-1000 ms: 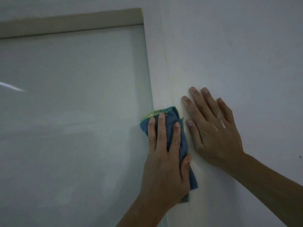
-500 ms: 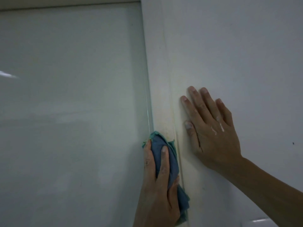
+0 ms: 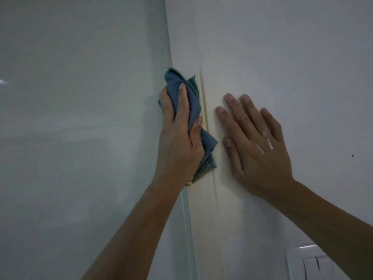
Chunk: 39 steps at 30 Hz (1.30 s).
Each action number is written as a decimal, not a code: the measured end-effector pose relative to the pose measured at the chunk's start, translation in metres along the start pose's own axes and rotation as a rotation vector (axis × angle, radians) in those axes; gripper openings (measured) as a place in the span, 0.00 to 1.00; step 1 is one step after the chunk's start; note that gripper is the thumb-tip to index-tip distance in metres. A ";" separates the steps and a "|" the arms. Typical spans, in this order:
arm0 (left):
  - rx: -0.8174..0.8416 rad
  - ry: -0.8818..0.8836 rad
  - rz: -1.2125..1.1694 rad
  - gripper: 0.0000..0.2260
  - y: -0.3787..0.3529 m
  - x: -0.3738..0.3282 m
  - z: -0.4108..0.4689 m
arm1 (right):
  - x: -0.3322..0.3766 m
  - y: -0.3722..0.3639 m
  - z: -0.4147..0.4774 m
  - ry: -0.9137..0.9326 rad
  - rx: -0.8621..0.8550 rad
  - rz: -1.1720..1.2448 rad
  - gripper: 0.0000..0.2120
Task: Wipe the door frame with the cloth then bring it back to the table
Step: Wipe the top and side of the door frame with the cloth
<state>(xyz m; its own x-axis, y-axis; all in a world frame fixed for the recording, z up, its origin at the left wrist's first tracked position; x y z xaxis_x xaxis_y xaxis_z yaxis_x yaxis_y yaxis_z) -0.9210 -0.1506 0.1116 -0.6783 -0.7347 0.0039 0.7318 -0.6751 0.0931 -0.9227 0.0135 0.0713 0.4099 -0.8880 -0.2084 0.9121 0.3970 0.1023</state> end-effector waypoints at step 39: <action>-0.001 -0.017 0.049 0.27 -0.004 0.002 0.015 | -0.013 0.002 0.034 0.025 0.011 -0.045 0.26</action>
<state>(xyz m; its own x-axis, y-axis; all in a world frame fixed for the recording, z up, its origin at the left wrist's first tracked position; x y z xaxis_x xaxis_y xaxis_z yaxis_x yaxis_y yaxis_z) -0.9265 -0.1486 0.1256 -0.6430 -0.7655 0.0253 0.7640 -0.6387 0.0915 -0.9264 0.0184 0.1076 0.3685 -0.8988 -0.2375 0.9296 0.3539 0.1030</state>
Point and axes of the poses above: each hand's wrist, its own z-axis towards the middle knuckle, its own y-axis out of the back of the hand, x = y × z, the point moved 1 cm from there along z, towards the middle knuckle, and after that the axes turned 9 degrees about z, right-handed, at the moved point
